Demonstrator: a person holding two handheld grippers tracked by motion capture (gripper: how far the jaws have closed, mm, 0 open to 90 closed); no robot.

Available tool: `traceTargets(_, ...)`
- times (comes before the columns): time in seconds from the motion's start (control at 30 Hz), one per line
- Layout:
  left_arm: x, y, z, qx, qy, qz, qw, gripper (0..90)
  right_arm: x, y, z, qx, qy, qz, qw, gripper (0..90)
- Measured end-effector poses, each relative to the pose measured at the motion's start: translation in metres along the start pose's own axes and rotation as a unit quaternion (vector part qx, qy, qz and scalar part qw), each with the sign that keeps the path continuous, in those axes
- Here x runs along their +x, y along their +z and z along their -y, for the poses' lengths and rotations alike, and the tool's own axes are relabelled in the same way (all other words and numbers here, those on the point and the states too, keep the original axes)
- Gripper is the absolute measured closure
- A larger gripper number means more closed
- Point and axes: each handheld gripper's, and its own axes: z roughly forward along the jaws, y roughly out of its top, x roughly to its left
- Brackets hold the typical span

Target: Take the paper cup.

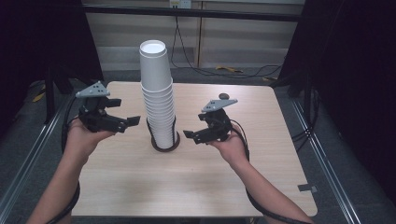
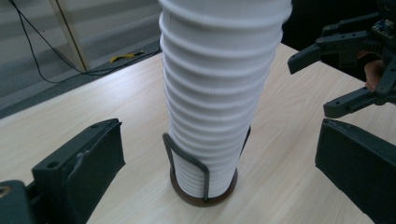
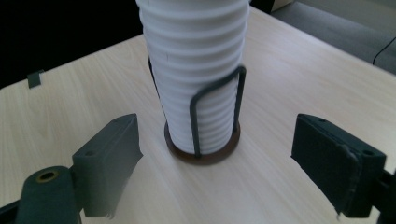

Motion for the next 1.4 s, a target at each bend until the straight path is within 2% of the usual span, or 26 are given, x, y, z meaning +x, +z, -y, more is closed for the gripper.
traceTargets(0.07, 0.0, -0.001, -0.012, -0.002, 0.001, 0.005, 1.0, 0.9, 0.0, 0.0, -0.019, -0.002, -0.004, -0.001, 1.0, 14.8)
traceTargets(0.1, 0.0, -0.001, -0.012, -0.002, 0.001, 0.005, 1.0, 0.9, 0.0, 0.0, -0.023, -0.004, -0.003, -0.004, 1.0, 14.7)
traceTargets(0.13, 0.0, -0.001, -0.02, -0.001, 0.001, 0.008, 1.0, 0.9, -0.001, 0.0, -0.029, -0.008, 0.0, -0.006, 1.0, 14.7)
traceTargets(0.23, 0.001, 0.001, -0.03, -0.001, -0.001, 0.013, 0.9999, 0.9, 0.0, 0.001, -0.045, -0.018, 0.007, -0.014, 0.9997, 14.7)
traceTargets(0.3, 0.001, 0.002, -0.033, -0.001, -0.002, 0.014, 0.9999, 0.9, 0.001, 0.002, -0.05, -0.022, 0.005, -0.015, 0.9996, 14.6)
traceTargets(0.33, 0.003, 0.003, -0.038, -0.005, -0.008, 0.018, 0.9998, 0.8, 0.003, 0.003, -0.06, -0.028, 0.003, -0.014, 0.9995, 14.6)
traceTargets(0.47, 0.004, 0.007, -0.048, -0.003, -0.007, 0.018, 0.9998, 0.8, 0.002, 0.006, -0.072, -0.039, 0.006, -0.017, 0.9991, 14.4)
traceTargets(0.63, 0.005, 0.014, -0.056, -0.002, -0.013, 0.027, 0.9996, 0.7, 0.003, 0.011, -0.082, -0.044, 0.002, -0.015, 0.9989, 14.3)
traceTargets(0.73, 0.005, 0.019, -0.061, -0.002, -0.014, 0.031, 0.9994, 0.6, 0.003, 0.014, -0.086, -0.053, 0.012, -0.026, 0.9982, 14.3)
traceTargets(0.83, 0.005, 0.022, -0.067, -0.011, -0.011, 0.035, 0.9993, 0.2, 0.004, 0.015, -0.091, -0.059, 0.011, -0.021, 0.998, 14.3)
traceTargets(0.93, 0.005, 0.027, -0.072, -0.012, -0.013, 0.042, 0.9989, 0.0, 0.005, 0.016, -0.096, -0.065, 0.01, -0.029, 0.9974, 14.3)
traceTargets(1.0, 0.005, 0.031, -0.075, -0.005, -0.01, 0.04, 0.9991, 0.0, 0.006, 0.017, -0.099, -0.068, 0.007, -0.027, 0.9973, 14.3)
traceTargets(1.17, 0.004, 0.038, -0.078, -0.007, -0.01, 0.041, 0.9991, 0.0, 0.008, 0.019, -0.104, -0.073, 0.007, -0.027, 0.9969, 14.4)
traceTargets(1.23, 0.004, 0.046, -0.079, -0.007, -0.017, 0.039, 0.9991, 0.5, 0.01, 0.023, -0.106, -0.072, 0.009, -0.025, 0.997, 14.6)
traceTargets(1.33, 0.003, 0.052, -0.079, 0.0, -0.009, 0.029, 0.9995, 2.4, 0.011, 0.026, -0.107, -0.072, 0.008, -0.018, 0.9972, 14.9)
traceTargets(1.4, 0.003, 0.054, -0.079, -0.003, -0.016, 0.031, 0.9994, 2.4, 0.009, 0.026, -0.107, -0.074, 0.014, -0.02, 0.9969, 15.6)
